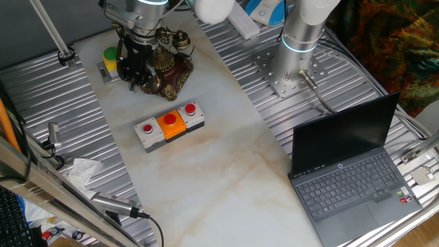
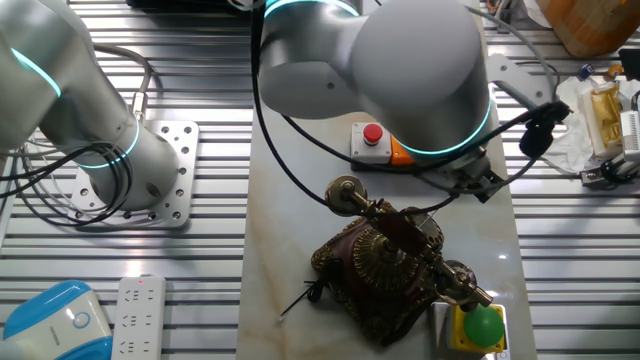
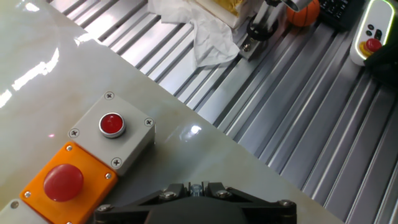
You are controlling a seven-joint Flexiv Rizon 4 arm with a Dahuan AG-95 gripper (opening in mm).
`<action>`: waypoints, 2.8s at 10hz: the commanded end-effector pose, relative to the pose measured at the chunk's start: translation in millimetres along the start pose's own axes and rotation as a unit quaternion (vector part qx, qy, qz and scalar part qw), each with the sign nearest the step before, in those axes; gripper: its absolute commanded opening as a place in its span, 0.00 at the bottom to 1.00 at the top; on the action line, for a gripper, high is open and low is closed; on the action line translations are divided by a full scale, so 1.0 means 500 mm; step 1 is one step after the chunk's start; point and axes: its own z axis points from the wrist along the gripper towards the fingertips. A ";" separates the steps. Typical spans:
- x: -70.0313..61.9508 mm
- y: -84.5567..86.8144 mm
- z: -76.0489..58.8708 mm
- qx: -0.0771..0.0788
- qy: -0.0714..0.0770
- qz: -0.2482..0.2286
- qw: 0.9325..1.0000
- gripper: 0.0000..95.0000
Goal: Dial a number on an old rotary phone
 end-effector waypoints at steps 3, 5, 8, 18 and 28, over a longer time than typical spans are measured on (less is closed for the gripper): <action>0.000 0.000 0.000 0.000 -0.002 0.002 1.000 0.00; 0.000 0.000 0.000 0.000 0.001 -0.002 1.000 0.00; 0.000 0.000 0.000 -0.001 -0.002 -0.001 1.000 0.00; -0.002 0.000 0.002 0.011 -0.003 0.048 0.999 0.00; -0.019 0.012 0.017 0.028 -0.026 0.135 0.990 0.00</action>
